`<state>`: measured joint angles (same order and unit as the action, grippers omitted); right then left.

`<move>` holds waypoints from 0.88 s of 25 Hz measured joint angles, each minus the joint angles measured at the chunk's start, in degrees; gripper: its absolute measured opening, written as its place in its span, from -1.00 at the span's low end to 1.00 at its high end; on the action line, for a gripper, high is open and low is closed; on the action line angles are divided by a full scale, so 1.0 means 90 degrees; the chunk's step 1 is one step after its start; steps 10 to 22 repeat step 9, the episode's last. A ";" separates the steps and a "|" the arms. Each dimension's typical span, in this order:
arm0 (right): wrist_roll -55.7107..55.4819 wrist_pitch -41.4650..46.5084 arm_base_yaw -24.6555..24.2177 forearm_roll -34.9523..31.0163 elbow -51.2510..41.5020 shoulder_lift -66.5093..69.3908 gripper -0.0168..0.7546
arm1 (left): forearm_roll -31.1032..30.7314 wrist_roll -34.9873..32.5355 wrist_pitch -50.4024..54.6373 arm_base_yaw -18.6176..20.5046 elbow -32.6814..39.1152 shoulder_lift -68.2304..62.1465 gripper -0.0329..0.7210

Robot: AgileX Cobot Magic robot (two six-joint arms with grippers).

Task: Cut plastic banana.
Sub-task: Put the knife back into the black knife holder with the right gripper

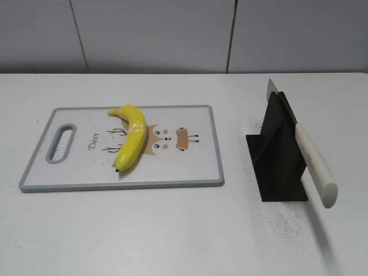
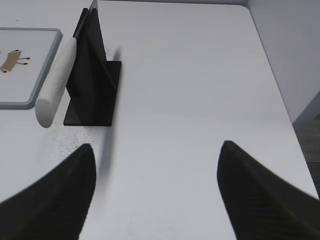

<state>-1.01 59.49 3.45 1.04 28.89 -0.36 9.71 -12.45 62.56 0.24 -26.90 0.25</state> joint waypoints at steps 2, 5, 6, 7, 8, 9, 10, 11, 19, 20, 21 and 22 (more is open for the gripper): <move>0.0000 0.0000 -0.0006 0.0000 0.0000 0.0000 0.53 | 0.0005 0.0000 0.0000 0.0000 0.0000 0.0000 -0.29; 0.0000 0.0000 -0.0006 0.0000 0.0000 0.0000 0.53 | 0.0005 0.0000 0.0000 0.0000 0.0000 0.0000 -0.29; 0.0000 0.0000 -0.0006 0.0000 0.0000 0.0000 0.53 | 0.0005 0.0000 0.0000 0.0000 0.0000 0.0000 -0.29; 0.0000 0.0000 -0.0006 0.0000 0.0000 0.0000 0.53 | 0.0005 0.0000 0.0000 0.0000 0.0000 0.0000 -0.29; 0.0000 0.0000 -0.0006 0.0000 0.0000 0.0000 0.53 | 0.0005 0.0000 0.0000 0.0000 0.0000 0.0000 -0.29; 0.0000 0.0000 -0.0006 0.0000 0.0000 0.0000 0.53 | 0.0005 0.0000 0.0000 0.0000 0.0000 0.0000 -0.29; 0.0000 0.0000 -0.0006 0.0000 0.0000 0.0000 0.53 | 0.0005 0.0000 0.0000 0.0000 0.0000 0.0000 -0.29; 0.0000 0.0000 -0.0006 0.0000 0.0000 0.0000 0.53 | 0.0005 0.0000 0.0000 0.0000 0.0000 0.0000 -0.29; 0.0000 0.0000 -0.0006 0.0000 0.0000 0.0000 0.53 | 0.0005 0.0000 0.0000 0.0000 0.0000 0.0000 -0.29; 0.0000 0.0000 -0.0006 0.0000 0.0000 0.0000 0.53 | 0.0005 0.0000 0.0000 0.0000 0.0000 0.0000 -0.29; 0.0000 0.0000 -0.0006 0.0000 0.0000 0.0000 0.53 | 0.0005 0.0000 0.0000 0.0000 0.0000 0.0000 -0.29; 0.0000 0.0000 -0.0006 0.0000 0.0000 0.0000 0.53 | 0.0005 0.0000 0.0000 0.0000 0.0000 0.0000 -0.29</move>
